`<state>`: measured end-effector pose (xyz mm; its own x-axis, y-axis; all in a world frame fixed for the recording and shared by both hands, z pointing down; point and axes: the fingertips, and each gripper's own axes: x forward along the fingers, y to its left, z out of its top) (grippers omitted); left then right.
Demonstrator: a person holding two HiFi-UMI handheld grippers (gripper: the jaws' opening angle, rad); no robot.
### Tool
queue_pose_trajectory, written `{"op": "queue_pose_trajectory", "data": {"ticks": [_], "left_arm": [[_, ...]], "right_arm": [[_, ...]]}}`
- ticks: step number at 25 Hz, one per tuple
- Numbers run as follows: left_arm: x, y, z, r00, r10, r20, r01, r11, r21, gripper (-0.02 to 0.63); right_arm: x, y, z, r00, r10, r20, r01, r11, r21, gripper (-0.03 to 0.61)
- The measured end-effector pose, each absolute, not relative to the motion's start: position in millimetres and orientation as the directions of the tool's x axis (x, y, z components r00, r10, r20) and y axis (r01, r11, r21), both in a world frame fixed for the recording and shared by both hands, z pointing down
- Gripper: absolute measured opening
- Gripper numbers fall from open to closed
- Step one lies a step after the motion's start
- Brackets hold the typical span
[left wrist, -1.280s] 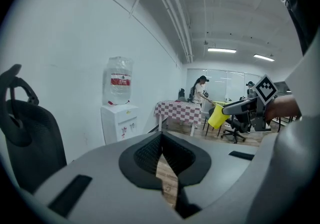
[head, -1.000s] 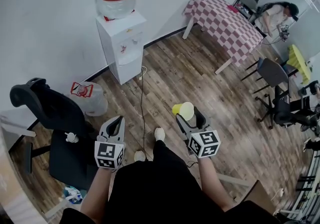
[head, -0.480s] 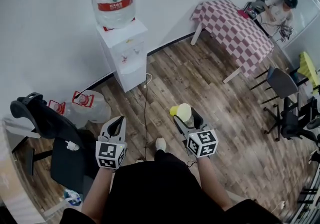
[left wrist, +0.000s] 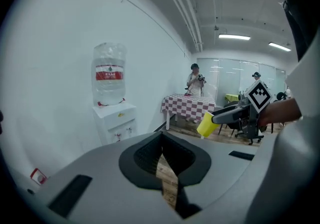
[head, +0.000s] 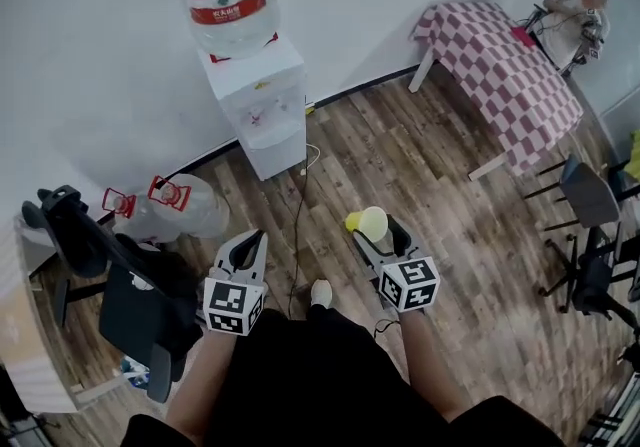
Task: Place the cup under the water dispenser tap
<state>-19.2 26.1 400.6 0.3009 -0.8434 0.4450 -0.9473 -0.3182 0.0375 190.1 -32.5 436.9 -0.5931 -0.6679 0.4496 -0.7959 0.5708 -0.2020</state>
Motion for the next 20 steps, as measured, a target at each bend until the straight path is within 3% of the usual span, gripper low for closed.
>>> {"op": "queue_pose_trajectory", "data": {"ticks": [8, 20], "left_arm": [[-7.3, 13.5, 413.3, 0.244, -0.832, 0.498, -0.964, -0.265, 0.029, 0.015], [-14.2, -23.1, 425.6, 0.259, -0.808, 0.530, -0.961, -0.269, 0.059, 0.015]], "right_arm": [[199.5, -62.0, 464.0, -0.644, -0.603, 0.471, -0.752, 0.610, -0.248, 0.345], [149.0, -80.0, 483.4, -0.704, -0.525, 0.479, -0.694, 0.651, -0.307, 0.345]]}}
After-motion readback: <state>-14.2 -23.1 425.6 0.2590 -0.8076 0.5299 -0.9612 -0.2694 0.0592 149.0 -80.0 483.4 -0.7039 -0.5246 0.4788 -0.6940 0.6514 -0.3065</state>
